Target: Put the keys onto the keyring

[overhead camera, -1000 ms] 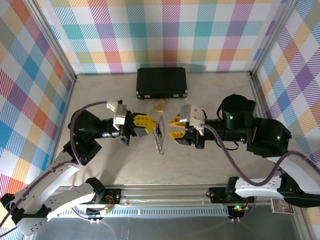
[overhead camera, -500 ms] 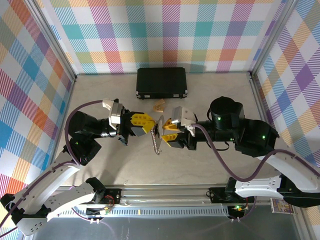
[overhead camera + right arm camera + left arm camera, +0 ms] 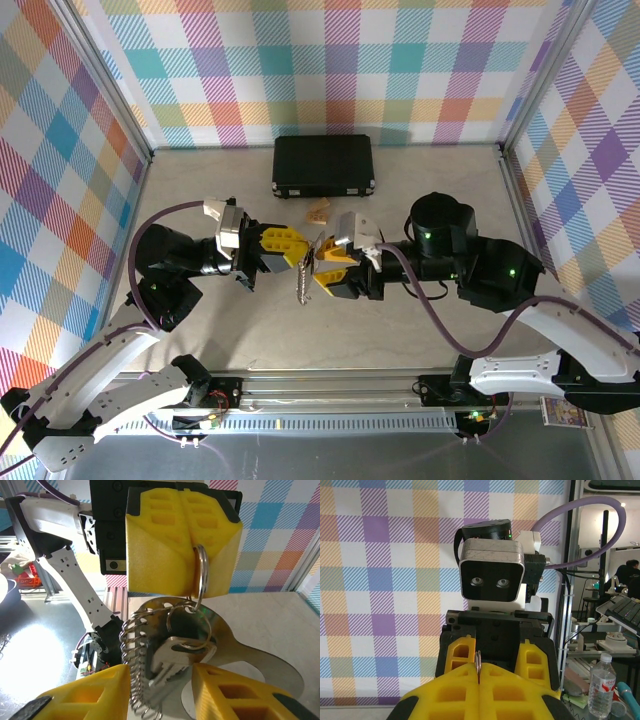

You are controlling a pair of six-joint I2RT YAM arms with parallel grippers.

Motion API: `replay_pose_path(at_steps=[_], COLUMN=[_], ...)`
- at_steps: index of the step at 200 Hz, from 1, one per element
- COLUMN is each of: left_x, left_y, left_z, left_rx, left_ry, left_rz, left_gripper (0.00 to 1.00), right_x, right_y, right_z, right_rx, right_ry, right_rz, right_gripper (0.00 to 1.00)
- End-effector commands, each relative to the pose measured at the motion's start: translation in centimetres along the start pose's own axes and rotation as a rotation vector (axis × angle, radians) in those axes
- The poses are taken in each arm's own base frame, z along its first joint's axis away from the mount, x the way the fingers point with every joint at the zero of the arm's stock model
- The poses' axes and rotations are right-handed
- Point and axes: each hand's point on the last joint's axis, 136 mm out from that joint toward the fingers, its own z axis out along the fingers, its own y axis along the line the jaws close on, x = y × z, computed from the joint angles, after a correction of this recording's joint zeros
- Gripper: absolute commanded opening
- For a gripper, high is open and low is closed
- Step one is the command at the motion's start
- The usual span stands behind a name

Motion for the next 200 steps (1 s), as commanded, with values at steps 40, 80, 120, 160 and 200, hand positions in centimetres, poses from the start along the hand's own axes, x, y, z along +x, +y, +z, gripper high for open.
replay_pose_path(at_steps=[40, 80, 120, 160, 200], left_x=[-1.3, -1.2, -1.3, -1.4, -1.4], left_y=[-1.0, -1.0, -1.0, -1.1, -1.1], left_z=[-0.3, -0.3, -0.3, -0.4, -0.4], left_rx=[0.024, 0.025, 0.026, 0.027, 0.019], left_ry=[-0.046, -0.042, -0.045, -0.047, -0.049], left_rz=[0.044, 0.045, 0.048, 0.05, 0.049], left_gripper=[0.0, 0.0, 0.0, 0.0, 0.0], right_x=[-0.6, -0.6, -0.2, -0.1, 0.1], right_y=[-0.6, -1.1, -1.2, -1.5, -1.7], right_z=[0.8, 0.9, 0.8, 0.4, 0.1], right_rx=[0.0, 0.02, 0.026, 0.05, 0.068], right_ry=[-0.048, -0.05, -0.04, -0.039, -0.033], right_rz=[0.031, 0.031, 0.03, 0.019, 0.012], right_gripper=[0.34, 0.27, 0.18, 0.1, 0.09])
